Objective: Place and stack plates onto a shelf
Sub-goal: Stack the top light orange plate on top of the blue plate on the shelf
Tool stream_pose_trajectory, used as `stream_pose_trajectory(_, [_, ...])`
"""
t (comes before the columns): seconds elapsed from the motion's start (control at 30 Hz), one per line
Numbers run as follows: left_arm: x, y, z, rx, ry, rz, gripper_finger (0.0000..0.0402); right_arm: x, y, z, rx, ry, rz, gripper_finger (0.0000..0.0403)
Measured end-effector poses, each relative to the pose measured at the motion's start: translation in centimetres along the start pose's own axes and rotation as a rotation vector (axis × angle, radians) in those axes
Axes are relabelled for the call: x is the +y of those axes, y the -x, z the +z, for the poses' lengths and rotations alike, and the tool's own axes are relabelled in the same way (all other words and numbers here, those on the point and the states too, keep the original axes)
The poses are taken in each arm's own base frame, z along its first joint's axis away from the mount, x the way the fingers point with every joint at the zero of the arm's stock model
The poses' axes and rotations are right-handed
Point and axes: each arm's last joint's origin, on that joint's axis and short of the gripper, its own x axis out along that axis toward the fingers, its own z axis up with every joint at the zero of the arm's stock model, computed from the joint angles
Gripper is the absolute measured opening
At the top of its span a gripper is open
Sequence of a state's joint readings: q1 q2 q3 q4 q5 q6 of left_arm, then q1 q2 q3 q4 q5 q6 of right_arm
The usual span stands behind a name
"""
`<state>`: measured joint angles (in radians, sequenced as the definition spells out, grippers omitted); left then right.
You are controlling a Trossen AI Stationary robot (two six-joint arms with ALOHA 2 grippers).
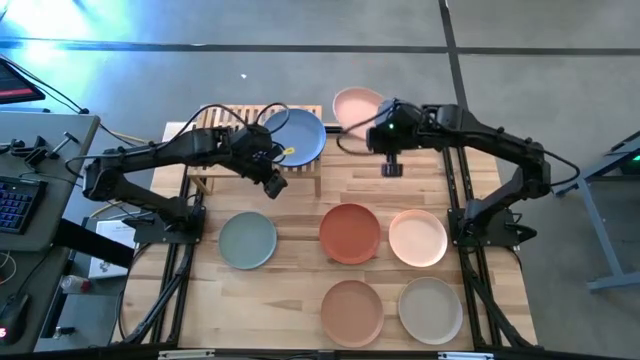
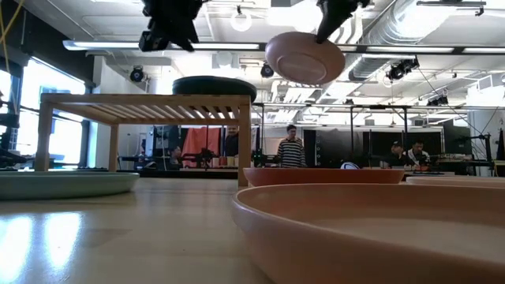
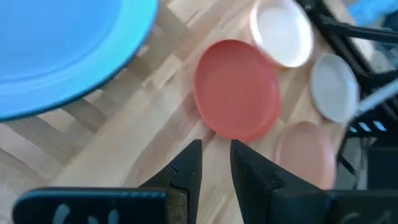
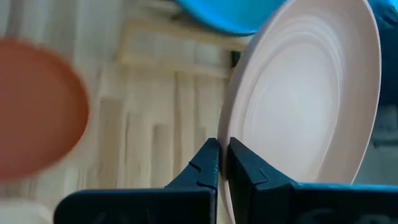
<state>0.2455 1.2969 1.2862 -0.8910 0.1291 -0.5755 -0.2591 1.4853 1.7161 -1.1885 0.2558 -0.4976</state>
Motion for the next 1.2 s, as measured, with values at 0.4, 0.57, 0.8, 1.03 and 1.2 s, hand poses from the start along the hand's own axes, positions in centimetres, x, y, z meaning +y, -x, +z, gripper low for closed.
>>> stream_pose_trajectory(0.4, [1.3,-1.2,3.0,-0.166,0.205,-0.007,0.0092,3.8,1.1,0.6,0.025,0.386,0.112,0.0000])
stream_pose_trajectory(0.57, [0.9,-1.0,3.5,-0.210,0.196,-0.064,0.0088,4.6,1.4,0.9,0.007,0.470,0.123,0.0000])
stream_pose_trajectory(0.8, [1.0,-0.7,4.2,-0.237,0.222,-0.115,0.0088,5.0,1.5,1.0,0.000,0.522,0.131,0.0000])
stream_pose_trajectory(1.03, [0.9,1.7,5.9,-0.317,0.201,-0.124,0.0088,4.9,1.5,1.0,0.000,0.528,0.130,0.0000])
stream_pose_trajectory(1.2, [1.2,2.8,6.5,-0.343,0.210,-0.116,0.0087,5.0,1.5,1.0,-0.011,0.528,0.146,0.0000])
